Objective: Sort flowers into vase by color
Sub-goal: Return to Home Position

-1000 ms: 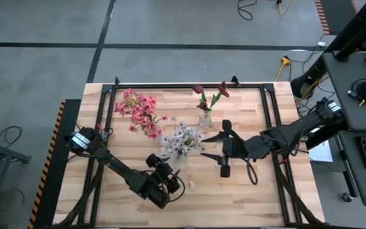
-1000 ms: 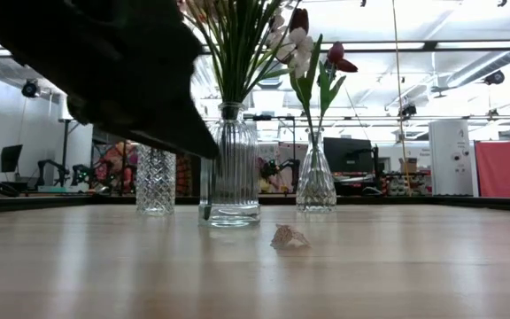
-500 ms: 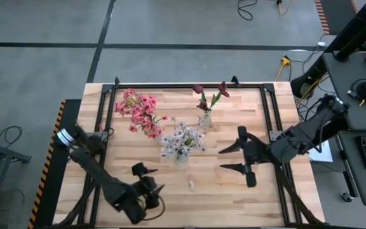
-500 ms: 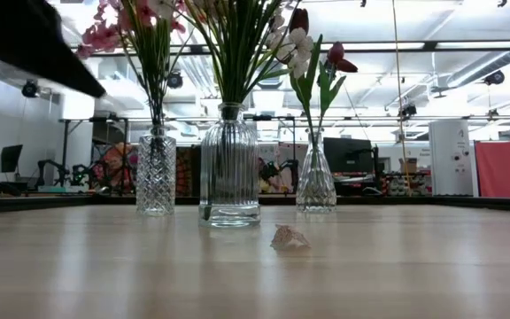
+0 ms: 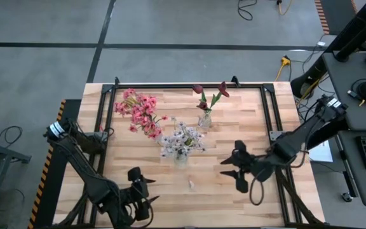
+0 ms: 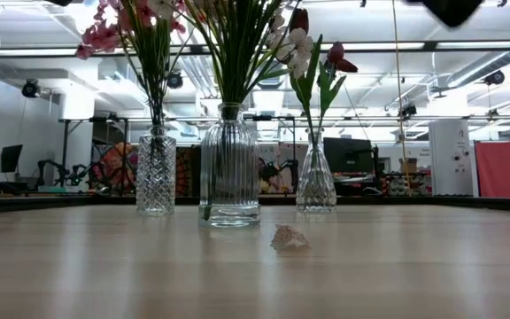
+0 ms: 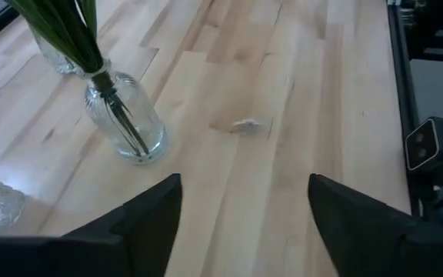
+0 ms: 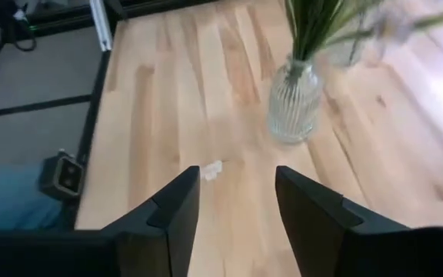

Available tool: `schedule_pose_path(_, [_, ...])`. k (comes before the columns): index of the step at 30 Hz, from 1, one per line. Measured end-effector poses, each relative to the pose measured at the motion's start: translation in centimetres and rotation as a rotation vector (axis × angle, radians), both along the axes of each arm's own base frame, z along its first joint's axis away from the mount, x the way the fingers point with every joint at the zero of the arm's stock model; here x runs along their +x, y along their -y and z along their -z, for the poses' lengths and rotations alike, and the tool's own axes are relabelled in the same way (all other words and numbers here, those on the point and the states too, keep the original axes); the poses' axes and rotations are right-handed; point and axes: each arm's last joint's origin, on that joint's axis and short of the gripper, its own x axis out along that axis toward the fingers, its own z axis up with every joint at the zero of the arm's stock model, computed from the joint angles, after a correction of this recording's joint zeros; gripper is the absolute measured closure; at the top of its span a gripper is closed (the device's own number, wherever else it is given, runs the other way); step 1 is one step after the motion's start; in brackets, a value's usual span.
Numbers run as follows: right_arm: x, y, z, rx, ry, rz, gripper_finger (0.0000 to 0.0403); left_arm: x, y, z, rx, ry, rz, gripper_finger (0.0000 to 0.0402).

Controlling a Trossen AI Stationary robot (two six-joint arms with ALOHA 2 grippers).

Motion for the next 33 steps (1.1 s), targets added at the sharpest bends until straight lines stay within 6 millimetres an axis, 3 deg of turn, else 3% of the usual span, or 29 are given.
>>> schedule_pose_path(6, [1.2, -0.7, 5.9, 0.033, 0.088, 0.017, 0.0261, -0.2, -0.3, 1.0, 0.03, -0.021, -0.001, 0.0241])
schedule_pose_path(11, [2.6, -0.8, 9.7, 0.036, 0.135, 0.053, 0.0287, -0.5, -0.7, 2.2, 0.056, -0.005, -0.015, 0.0364])
schedule_pose_path(13, [3.4, -1.0, 10.8, 0.019, 0.143, 0.057, 0.0298, -0.5, -0.8, 2.8, 0.062, 0.033, -0.031, 0.0391])
schedule_pose_path(18, [5.7, -1.4, 13.4, -0.054, 0.156, 0.043, 0.0327, -0.7, -1.2, 5.0, 0.033, 0.077, -0.04, 0.0385])
schedule_pose_path(25, [7.7, -1.4, 15.4, -0.144, 0.246, -0.004, 0.0358, -0.8, -1.4, 7.5, -0.045, 0.182, 0.007, 0.04])
schedule_pose_path(30, [8.8, -1.8, 14.7, -0.195, 0.448, -0.18, 0.0368, 0.2, -0.8, 6.4, 0.006, 0.412, 0.342, 0.0401])
schedule_pose_path(33, [9.5, -0.9, 13.7, -0.23, 0.538, -0.28, 0.0371, 0.6, -2.0, 5.2, 0.07, 0.621, 0.637, 0.0401])
